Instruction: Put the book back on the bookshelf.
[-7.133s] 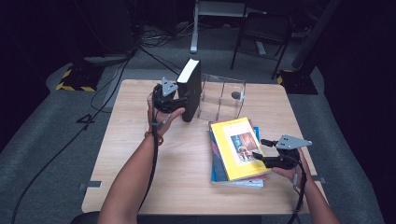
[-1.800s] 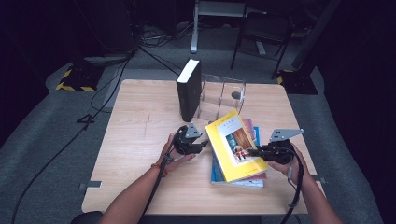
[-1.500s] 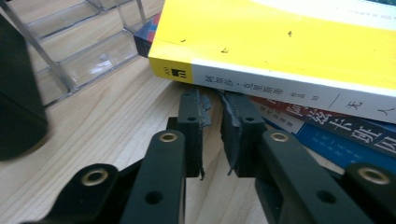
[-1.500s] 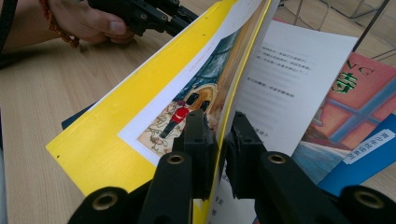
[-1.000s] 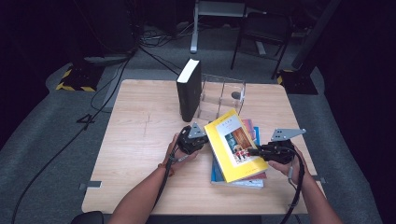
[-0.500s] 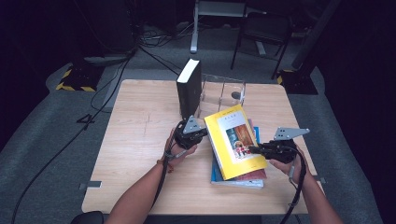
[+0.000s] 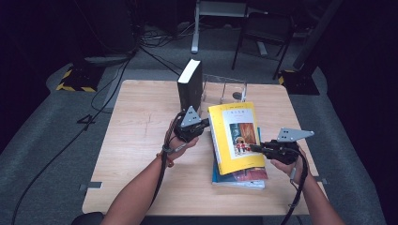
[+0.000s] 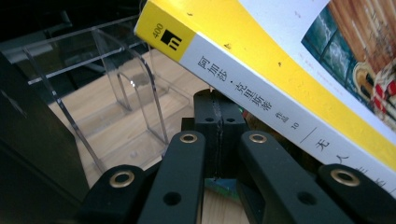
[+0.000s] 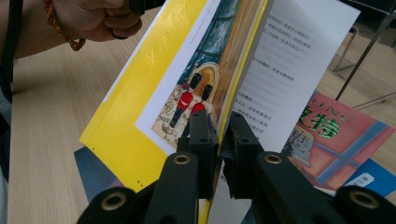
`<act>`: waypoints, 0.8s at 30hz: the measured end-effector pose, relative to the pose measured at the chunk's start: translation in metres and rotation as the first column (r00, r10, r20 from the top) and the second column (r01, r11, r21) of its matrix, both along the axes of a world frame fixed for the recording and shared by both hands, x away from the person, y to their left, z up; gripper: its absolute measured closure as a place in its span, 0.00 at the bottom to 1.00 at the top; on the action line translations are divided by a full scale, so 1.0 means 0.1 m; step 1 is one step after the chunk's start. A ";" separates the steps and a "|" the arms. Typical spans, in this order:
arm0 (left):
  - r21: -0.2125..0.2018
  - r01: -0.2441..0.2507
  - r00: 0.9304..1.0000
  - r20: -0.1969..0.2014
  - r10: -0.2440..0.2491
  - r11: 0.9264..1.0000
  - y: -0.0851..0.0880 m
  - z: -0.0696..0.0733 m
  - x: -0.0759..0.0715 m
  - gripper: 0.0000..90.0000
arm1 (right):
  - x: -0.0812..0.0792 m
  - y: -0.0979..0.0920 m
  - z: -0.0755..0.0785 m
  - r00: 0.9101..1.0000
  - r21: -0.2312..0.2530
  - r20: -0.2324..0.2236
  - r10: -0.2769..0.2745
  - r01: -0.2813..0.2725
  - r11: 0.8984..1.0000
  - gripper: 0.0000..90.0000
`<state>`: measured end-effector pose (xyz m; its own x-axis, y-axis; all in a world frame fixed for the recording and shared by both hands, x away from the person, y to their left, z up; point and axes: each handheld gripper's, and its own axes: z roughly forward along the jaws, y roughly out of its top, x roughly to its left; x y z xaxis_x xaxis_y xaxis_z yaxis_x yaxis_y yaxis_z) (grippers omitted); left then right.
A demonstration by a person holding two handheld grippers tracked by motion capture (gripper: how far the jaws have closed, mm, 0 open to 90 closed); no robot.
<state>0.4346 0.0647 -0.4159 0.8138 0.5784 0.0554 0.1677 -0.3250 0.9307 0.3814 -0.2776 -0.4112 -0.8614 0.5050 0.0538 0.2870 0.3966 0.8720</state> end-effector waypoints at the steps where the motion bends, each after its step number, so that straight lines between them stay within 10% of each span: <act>1: -0.005 0.004 1.000 0.006 -0.004 1.000 0.00 0.03 0.00 0.99 | 0.00 0.00 0.00 1.000 0.000 0.003 0.000 0.000 1.000 0.92; 24: -0.007 0.028 0.997 0.075 -0.028 1.000 -0.08 0.48 -0.13 0.99 | -0.11 0.11 -0.02 0.982 0.001 0.154 -0.111 0.113 0.994 0.96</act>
<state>0.4219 0.0568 -0.3678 0.8236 0.5561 0.1118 0.0888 -0.3210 0.9429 0.3708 -0.2668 -0.4133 -0.7971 0.5986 -0.0794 0.1927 0.3768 0.9060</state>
